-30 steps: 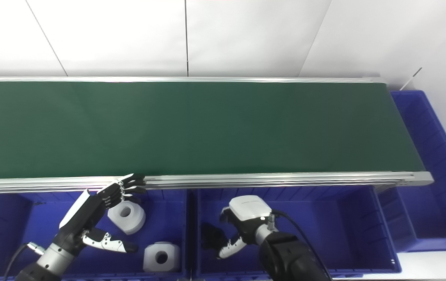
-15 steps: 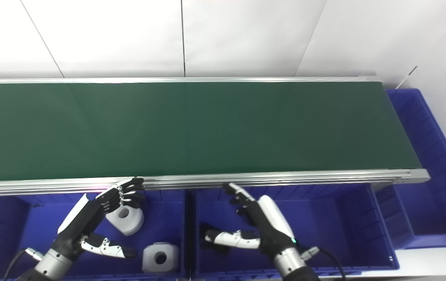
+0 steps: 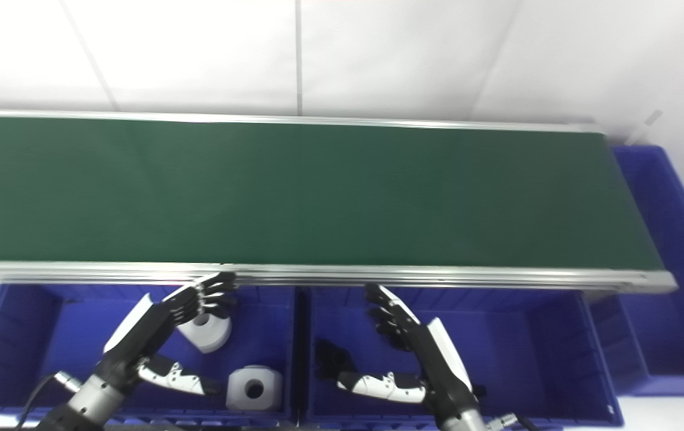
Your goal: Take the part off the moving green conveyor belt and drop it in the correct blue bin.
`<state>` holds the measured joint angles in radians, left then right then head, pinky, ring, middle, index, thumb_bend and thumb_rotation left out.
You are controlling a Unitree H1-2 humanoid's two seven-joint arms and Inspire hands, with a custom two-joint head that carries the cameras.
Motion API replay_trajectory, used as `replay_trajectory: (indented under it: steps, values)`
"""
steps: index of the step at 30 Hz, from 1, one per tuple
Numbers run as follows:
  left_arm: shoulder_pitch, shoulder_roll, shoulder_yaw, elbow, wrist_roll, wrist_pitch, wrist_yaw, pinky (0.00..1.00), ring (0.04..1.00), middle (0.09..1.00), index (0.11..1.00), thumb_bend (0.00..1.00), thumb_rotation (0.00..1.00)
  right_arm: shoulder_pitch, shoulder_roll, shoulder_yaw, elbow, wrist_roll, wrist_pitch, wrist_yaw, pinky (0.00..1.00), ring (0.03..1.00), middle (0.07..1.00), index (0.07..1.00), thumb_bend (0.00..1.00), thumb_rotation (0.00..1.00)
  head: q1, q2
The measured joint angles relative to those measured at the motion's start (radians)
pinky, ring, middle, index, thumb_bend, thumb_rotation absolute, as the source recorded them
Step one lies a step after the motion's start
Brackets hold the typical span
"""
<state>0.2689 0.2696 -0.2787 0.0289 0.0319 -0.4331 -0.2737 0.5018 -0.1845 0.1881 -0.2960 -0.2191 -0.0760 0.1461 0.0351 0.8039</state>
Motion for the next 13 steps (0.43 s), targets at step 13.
replay_trajectory:
  steps: [13]
  values:
    - [0.028,-0.008,-0.053,0.016,0.062,0.000,0.105,0.66,0.754,0.825,0.851,0.89,0.26,0.004,-0.012,-0.013,0.098,0.003,-0.153,-0.043,0.73,0.796,0.854,0.892,0.92,0.31,0.034,-0.106]
